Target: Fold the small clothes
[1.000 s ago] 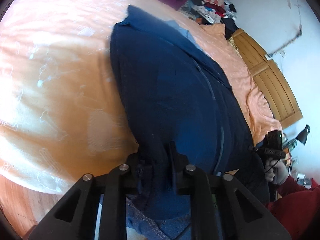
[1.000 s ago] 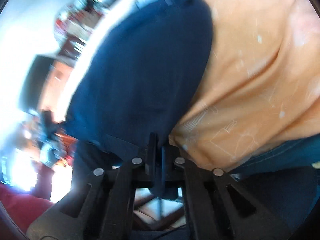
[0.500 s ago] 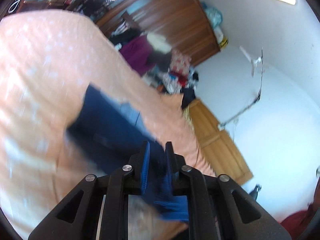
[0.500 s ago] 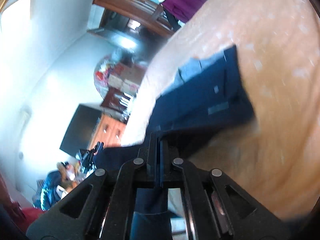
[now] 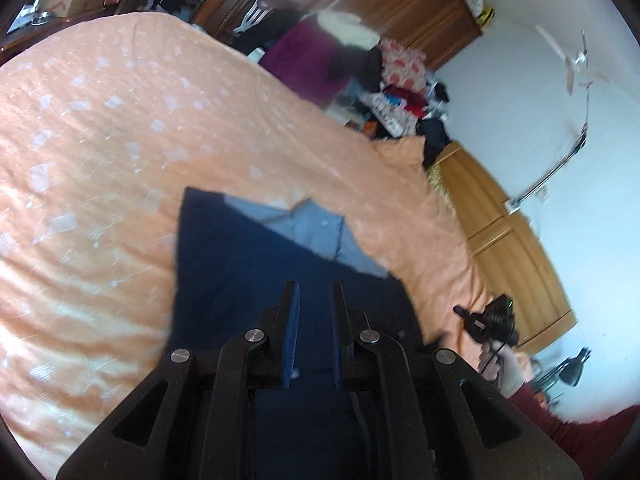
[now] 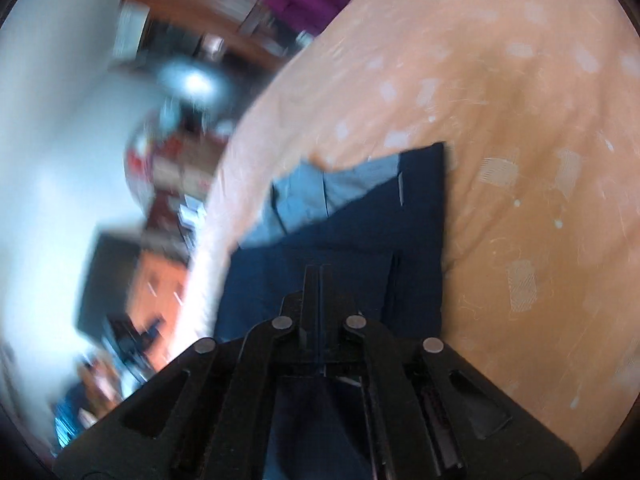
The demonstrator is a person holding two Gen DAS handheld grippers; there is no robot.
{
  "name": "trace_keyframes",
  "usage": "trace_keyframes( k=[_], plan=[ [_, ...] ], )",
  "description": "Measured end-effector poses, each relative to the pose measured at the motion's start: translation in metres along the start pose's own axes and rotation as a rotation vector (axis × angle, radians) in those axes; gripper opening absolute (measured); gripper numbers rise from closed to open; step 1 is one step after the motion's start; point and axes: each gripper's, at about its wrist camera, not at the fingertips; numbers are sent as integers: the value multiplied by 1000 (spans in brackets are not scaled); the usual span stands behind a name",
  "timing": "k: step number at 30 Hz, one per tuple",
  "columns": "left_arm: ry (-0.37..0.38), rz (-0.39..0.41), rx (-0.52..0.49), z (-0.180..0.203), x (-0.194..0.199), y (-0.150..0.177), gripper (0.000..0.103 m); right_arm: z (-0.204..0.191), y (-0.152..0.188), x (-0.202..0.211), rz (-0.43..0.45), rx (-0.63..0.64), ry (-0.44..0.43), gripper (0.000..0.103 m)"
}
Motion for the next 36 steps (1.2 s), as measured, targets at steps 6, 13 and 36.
trace_keyframes(
  k=[6,13,36],
  plan=[
    [-93,-62,38,-48,53,67,25,-66,60,-31,-271,395,99,66],
    [-211,-95,-44,-58,128,164,54,-99,101,-83,-455,548,112,65],
    [-421,-28,-1311,28,130,325,54,-139,180,-75,-418,445,212,66]
  ],
)
Point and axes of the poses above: each gripper's, at about its wrist camera, not at the fingertips, and x roughly against the way its jaws point, z to its right, y to its underside, and after that the axes turned 10 degrees about -y, right-handed
